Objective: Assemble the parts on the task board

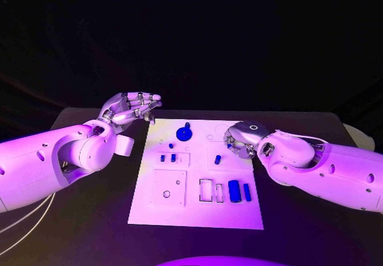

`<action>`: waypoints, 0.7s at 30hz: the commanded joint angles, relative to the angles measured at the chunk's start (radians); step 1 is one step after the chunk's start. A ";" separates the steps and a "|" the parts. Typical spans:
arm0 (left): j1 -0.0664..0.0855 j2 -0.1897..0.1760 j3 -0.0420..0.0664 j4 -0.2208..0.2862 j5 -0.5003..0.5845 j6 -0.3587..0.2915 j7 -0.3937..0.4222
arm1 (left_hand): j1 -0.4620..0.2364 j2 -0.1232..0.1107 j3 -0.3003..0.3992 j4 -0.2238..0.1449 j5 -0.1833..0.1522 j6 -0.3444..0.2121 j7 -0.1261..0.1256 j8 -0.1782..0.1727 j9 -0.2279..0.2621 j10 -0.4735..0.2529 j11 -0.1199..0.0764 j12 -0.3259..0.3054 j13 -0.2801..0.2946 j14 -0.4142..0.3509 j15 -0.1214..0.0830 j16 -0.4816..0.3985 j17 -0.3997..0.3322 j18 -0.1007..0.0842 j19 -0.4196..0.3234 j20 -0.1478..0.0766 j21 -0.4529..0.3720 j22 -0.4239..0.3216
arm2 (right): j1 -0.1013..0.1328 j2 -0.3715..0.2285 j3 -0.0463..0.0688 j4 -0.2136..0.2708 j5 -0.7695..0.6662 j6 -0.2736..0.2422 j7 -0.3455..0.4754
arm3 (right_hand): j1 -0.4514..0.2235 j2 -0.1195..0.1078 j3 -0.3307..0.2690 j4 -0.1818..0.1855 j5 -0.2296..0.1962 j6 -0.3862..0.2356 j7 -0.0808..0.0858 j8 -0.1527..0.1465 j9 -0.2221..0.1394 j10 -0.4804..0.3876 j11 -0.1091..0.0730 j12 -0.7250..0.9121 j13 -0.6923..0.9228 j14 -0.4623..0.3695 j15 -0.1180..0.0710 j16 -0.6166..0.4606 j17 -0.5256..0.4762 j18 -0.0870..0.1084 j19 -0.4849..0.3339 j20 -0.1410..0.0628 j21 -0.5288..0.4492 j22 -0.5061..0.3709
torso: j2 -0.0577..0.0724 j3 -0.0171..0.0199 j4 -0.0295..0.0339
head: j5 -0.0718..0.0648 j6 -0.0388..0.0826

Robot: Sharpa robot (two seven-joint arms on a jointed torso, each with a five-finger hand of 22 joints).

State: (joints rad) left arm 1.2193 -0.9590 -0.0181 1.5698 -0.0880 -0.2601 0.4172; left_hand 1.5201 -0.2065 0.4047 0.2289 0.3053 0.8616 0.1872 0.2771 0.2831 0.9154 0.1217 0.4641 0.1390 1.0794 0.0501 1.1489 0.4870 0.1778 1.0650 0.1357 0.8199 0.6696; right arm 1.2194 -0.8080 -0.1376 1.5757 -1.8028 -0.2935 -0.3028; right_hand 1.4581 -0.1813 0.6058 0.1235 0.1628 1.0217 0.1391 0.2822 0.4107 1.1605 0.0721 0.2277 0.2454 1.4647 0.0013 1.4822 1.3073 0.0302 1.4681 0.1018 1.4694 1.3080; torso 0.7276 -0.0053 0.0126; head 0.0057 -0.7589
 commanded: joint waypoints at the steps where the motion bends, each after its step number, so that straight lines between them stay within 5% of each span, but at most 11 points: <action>1: 0.001 0.001 0.001 0.003 0.006 0.010 -0.001 | 0.007 -0.004 0.008 -0.001 0.005 -0.001 0.008 -0.005 -0.002 -0.004 0.007 0.002 -0.002 -0.004 -0.004 0.004 -0.002 0.006 0.000 -0.007 -0.006 -0.001 | 0.001 -0.003 0.001 0.008 -0.018 -0.039 -0.015 | -0.014 0.001 0.001 -0.006 0.000 0.007 0.000 0.005 0.001 0.013 -0.004 -0.001 -0.001 0.063 -0.009 0.003 0.069 -0.005 0.053 -0.006 0.004 0.198 | 0.000 -0.0004 0.0006 | -0.001 0.000; 10: 0.001 0.000 0.001 0.001 0.006 0.014 -0.008 | 0.005 -0.007 0.013 -0.001 0.005 -0.004 0.010 -0.008 -0.003 -0.010 0.009 0.000 -0.004 -0.007 -0.002 0.004 -0.005 0.006 -0.001 -0.006 -0.007 -0.001 | 0.007 -0.037 0.008 0.058 -0.012 -0.080 -0.018 | -0.037 -0.003 0.002 -0.009 -0.012 0.009 -0.003 0.007 0.004 0.020 -0.006 -0.007 -0.003 0.064 -0.010 0.003 0.068 -0.007 0.057 -0.007 0.011 0.203 | 0.000 0.0005 0.0000 | 0.000 0.000; 21: 0.001 0.001 0.001 0.000 0.006 0.016 -0.009 | 0.003 -0.009 0.015 -0.002 0.004 -0.006 0.011 -0.009 -0.003 -0.012 0.010 0.000 -0.005 -0.008 -0.002 0.003 -0.006 0.006 -0.002 -0.005 -0.008 -0.001 | 0.011 -0.068 0.015 0.189 0.037 -0.140 -0.002 | -0.051 -0.007 0.001 -0.009 -0.022 0.011 -0.005 0.007 0.006 0.025 -0.008 -0.010 -0.004 0.063 -0.012 0.003 0.067 -0.008 0.059 -0.008 0.015 0.206 | 0.000 0.0019 -0.0018 | 0.013 0.004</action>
State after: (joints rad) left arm 1.2192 -0.9597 -0.0182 1.5682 -0.0872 -0.2589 0.4049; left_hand 1.5200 -0.2065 0.4128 0.2262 0.3053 0.8578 0.1909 0.2713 0.2811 0.9079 0.1291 0.4641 0.1355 1.0794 0.0501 1.1489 0.4815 0.1778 1.0650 0.1357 0.8160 0.6697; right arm 1.2307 -0.8798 -0.1230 1.7478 -1.7874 -0.3884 -0.3128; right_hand 1.4181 -0.1868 0.6084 0.1208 0.1447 1.0233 0.1330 0.2867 0.4159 1.1794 0.0626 0.2235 0.2430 1.4683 -0.0023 1.4822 1.3080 0.0300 1.4680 0.1019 1.4810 1.3077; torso 0.7277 -0.0041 0.0108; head 0.0139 -0.7568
